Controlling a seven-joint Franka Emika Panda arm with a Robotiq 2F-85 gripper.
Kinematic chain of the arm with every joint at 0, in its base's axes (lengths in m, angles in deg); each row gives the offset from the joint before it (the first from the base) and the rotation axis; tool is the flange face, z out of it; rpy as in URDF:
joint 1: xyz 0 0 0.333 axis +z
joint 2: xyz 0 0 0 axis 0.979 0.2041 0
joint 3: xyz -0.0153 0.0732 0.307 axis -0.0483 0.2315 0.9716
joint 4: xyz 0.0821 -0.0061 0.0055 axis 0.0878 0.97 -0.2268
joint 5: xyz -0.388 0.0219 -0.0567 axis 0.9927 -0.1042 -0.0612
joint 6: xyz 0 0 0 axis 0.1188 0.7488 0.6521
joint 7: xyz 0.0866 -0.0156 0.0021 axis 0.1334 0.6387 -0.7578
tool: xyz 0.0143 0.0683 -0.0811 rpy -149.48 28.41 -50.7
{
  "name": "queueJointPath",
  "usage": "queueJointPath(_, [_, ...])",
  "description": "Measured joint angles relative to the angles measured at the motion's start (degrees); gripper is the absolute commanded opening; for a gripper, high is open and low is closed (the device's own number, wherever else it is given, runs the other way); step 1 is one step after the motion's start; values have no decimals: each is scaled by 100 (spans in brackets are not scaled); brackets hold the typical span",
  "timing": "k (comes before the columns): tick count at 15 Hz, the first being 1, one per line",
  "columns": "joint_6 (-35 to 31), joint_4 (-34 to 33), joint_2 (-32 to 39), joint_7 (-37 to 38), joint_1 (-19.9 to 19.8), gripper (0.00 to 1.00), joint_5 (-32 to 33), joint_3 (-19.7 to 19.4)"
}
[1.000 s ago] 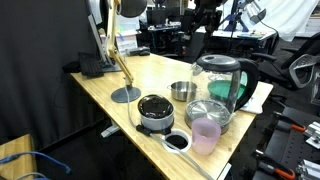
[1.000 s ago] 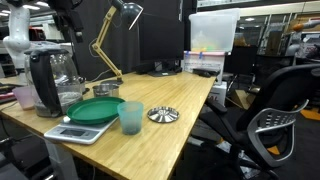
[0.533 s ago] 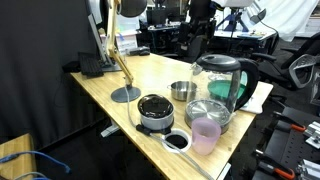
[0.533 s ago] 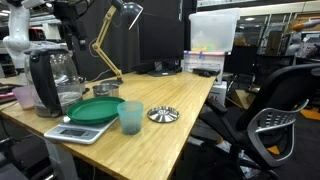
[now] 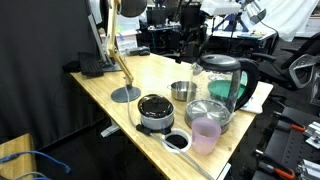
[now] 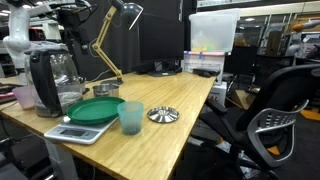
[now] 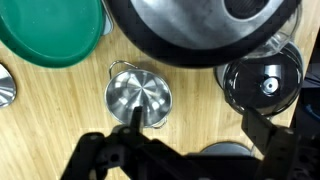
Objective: Remove the lid from the gray pot then pour some contents from the pink cup into the gray pot
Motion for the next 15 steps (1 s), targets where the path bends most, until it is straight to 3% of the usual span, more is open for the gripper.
queueJointPath(7, [-1, -101, 234, -1, 124, 100, 143, -2])
queueJointPath(15, [35, -1175, 1651, -140, 608, 100, 360, 2])
